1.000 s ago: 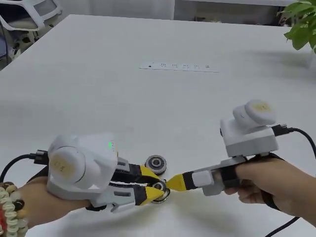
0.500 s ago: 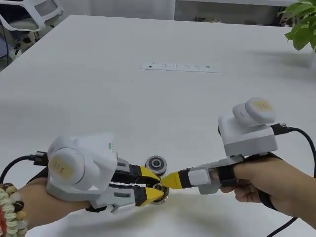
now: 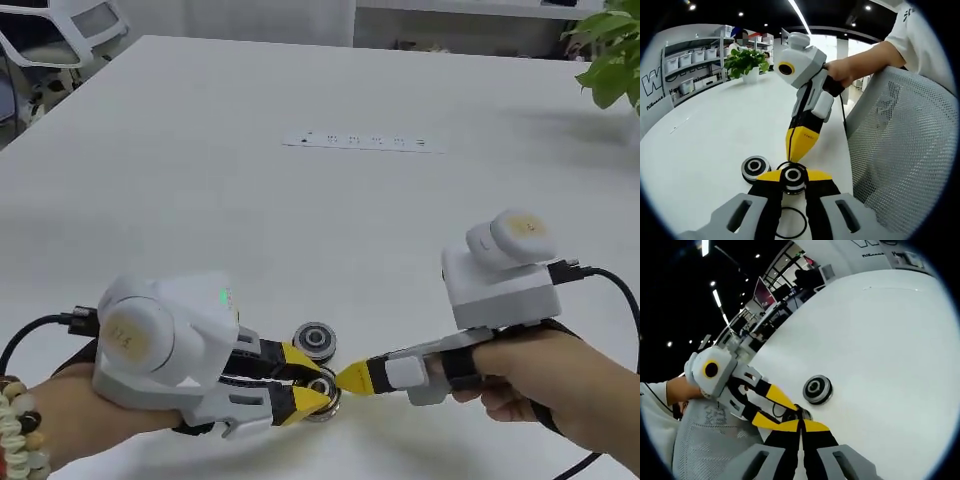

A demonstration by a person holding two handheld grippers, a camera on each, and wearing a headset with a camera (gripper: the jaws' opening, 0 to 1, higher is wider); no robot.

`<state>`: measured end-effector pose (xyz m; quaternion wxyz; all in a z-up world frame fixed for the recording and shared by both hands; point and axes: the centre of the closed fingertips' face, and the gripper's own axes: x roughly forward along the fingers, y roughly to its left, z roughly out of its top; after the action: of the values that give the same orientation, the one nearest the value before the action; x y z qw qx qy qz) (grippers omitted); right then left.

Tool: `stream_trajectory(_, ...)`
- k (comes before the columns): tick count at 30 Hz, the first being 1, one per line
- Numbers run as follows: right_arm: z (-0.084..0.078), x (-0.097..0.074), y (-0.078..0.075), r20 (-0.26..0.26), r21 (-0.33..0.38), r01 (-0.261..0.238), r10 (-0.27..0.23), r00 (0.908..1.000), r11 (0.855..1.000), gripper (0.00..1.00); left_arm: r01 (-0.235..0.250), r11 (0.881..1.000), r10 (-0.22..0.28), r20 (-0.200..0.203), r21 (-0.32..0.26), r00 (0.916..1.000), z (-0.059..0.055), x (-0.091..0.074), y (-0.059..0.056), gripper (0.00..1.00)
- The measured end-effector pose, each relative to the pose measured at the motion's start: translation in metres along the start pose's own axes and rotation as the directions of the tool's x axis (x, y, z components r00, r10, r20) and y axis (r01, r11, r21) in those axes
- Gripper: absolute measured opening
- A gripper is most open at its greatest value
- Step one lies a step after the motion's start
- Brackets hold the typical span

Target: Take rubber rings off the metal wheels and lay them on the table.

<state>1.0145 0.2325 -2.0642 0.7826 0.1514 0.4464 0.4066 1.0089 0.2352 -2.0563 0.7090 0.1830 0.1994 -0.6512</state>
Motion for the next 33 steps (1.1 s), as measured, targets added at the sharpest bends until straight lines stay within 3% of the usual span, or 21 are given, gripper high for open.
stream_trajectory(7, 0.004, -0.002, -0.001, 0.013, -0.005, 0.006, -0.006, 0.9999, 1.0, 0.0, 0.028, 0.999, -0.027, 0.039, -0.018, 0.9989, 0.017, -0.007, -0.003, 0.23)
stream_trajectory(10, 0.005, -0.005, -0.001, 0.019, -0.016, 0.014, -0.014, 0.9997, 1.0, 0.0, 0.037, 0.999, -0.039, 0.058, 0.025, 0.9976, 0.029, -0.012, -0.008, 0.33)
stream_trajectory(14, 0.007, -0.007, 0.001, 0.027, -0.033, 0.022, -0.022, 0.9994, 0.999, 0.0, 0.074, 0.997, -0.075, 0.057, 0.035, 0.9955, 0.04, -0.019, -0.014, 0.45)
stream_trajectory(19, 0.007, -0.008, -0.001, 0.026, -0.046, 0.029, -0.028, 0.9993, 0.999, 0.0, 0.079, 0.996, -0.082, 0.094, 0.033, 0.9922, 0.061, -0.032, -0.015, 0.63)
stream_trajectory(22, 0.008, -0.01, -0.001, 0.033, -0.05, 0.031, -0.03, 0.999, 0.998, 0.0, 0.074, 0.995, -0.08, 0.101, 0.061, 0.9917, 0.071, -0.04, -0.016, 0.74)
stream_trajectory(26, 0.012, -0.012, -0.001, 0.045, -0.041, 0.021, -0.019, 0.9988, 0.999, 0.0, 0.063, 0.995, -0.072, 0.13, 0.077, 0.9888, 0.084, -0.055, -0.014, 0.81)
stream_trajectory(33, 0.019, -0.02, 0.0, 0.082, -0.028, 0.011, -0.009, 0.9966, 1.0, 0.0, 0.003, 0.995, -0.014, 0.118, 0.096, 0.9929, 0.084, -0.08, -0.004, 0.88)
